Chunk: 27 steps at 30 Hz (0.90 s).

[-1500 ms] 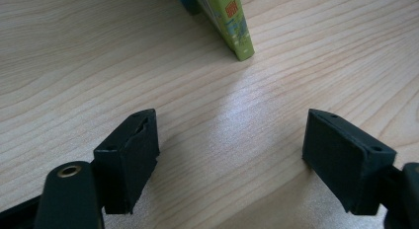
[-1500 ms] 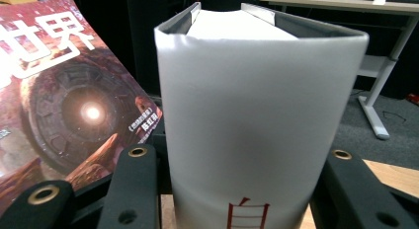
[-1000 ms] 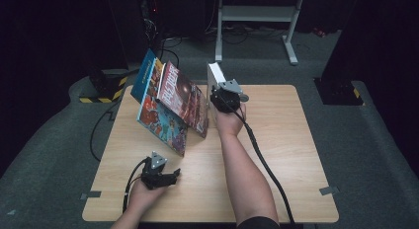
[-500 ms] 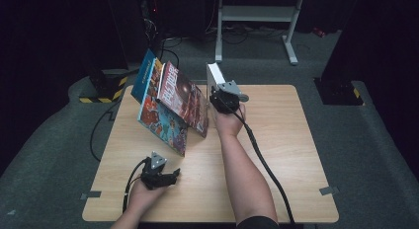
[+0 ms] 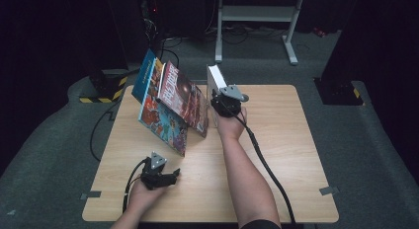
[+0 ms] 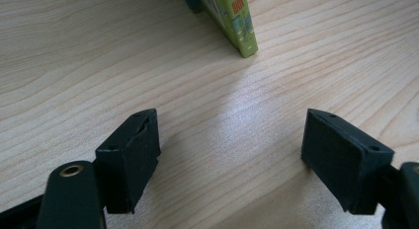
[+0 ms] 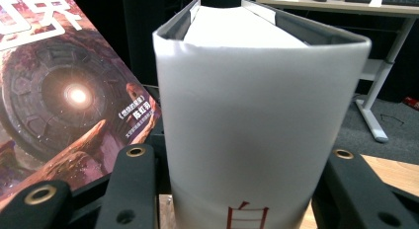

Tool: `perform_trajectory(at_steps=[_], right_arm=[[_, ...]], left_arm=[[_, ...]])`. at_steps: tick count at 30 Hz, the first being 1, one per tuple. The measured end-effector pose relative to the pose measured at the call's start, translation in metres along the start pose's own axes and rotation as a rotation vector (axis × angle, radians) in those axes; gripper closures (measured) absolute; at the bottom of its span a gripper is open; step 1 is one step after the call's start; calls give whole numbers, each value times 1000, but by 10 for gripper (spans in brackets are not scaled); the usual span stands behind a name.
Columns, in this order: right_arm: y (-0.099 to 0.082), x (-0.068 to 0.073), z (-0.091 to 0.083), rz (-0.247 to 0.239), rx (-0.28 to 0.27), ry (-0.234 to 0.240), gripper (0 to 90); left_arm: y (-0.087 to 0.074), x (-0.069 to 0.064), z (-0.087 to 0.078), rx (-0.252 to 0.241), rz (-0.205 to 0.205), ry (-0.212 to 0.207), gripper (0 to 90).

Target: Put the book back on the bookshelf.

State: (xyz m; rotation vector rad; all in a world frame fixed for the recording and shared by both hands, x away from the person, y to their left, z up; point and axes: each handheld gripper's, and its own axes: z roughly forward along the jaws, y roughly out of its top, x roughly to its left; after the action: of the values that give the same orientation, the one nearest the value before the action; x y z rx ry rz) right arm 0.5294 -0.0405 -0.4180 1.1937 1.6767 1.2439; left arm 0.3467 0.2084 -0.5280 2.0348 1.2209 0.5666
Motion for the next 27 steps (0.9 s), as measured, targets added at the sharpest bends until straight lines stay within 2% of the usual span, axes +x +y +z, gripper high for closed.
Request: perform_trajectory(at_steps=[17,27], right_arm=[[-6,-2,-1,-5,1,8,519],[-3,-5,-2,22,3,25,469]], left_arm=[[0,0,0,0,0,0,226],[0,0,0,0,0,0,226]])
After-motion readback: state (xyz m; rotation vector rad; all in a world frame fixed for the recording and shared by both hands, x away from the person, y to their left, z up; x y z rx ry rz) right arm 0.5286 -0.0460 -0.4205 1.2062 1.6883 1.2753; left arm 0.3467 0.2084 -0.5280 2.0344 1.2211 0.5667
